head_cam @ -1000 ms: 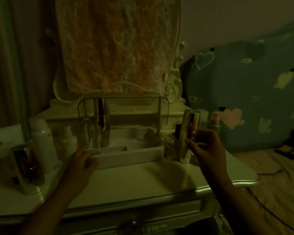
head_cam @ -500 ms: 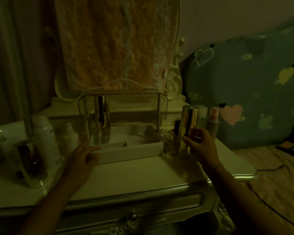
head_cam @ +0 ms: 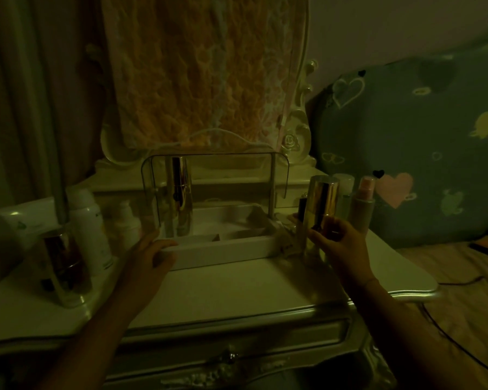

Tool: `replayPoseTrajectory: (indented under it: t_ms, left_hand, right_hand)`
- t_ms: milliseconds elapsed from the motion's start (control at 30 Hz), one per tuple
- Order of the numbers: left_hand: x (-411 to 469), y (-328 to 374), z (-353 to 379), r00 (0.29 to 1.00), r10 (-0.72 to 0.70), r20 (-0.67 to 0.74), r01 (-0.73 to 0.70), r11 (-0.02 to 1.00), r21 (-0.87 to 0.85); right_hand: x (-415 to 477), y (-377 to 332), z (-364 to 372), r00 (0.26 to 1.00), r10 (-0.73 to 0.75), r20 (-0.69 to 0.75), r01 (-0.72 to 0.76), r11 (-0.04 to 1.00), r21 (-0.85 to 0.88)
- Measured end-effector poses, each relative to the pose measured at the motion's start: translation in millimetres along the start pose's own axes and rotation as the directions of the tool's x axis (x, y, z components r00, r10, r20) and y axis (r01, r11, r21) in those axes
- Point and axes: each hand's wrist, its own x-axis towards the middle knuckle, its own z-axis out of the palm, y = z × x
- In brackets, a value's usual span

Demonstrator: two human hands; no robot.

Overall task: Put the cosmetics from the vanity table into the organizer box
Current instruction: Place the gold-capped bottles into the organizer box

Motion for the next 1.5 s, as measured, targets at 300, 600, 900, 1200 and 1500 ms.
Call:
replayPoseTrajectory:
  t_ms: [300, 600, 900, 1200, 1500]
  left_hand:
    - [2.3, -6.1, 1.0, 1.0, 0.001, -0.001, -0.001, 1.0, -0.018]
    - [4.7, -12.5, 4.1, 1.0, -0.008, -0.011, 0.007, 0.996, -0.09]
    - [4.3, -15.3, 5.9, 1.0, -0.024, 0.001, 0.024, 0.991, -0.128]
    - [1.3, -11.2, 3.3, 1.0, -0.023, 0.018, 0.026, 0.985, -0.169]
    - [-0.1, -9.3, 1.7, 1.0, -0.018, 0.018, 0.021, 0.98, -0.197]
  right_hand:
    - [-26.3, -21.9, 25.4, 0.993, -0.015, 0.121, 0.005, 0.997, 0.081]
    - [-20.8, -48.9, 81.2, 0.965, -0.138, 0.222, 0.121, 0.989, 0.089]
    - [-0.1, -66.4, 134.1, 0.939, -0.173, 0.298, 0.152, 0.984, 0.093]
    - [17.3, -65.0, 169.1, 0.919, -0.187, 0.347, 0.171, 0.982, 0.076]
    - [38.2, -55.6, 186.0, 0.945, -0.072, 0.32, 0.052, 0.996, 0.069]
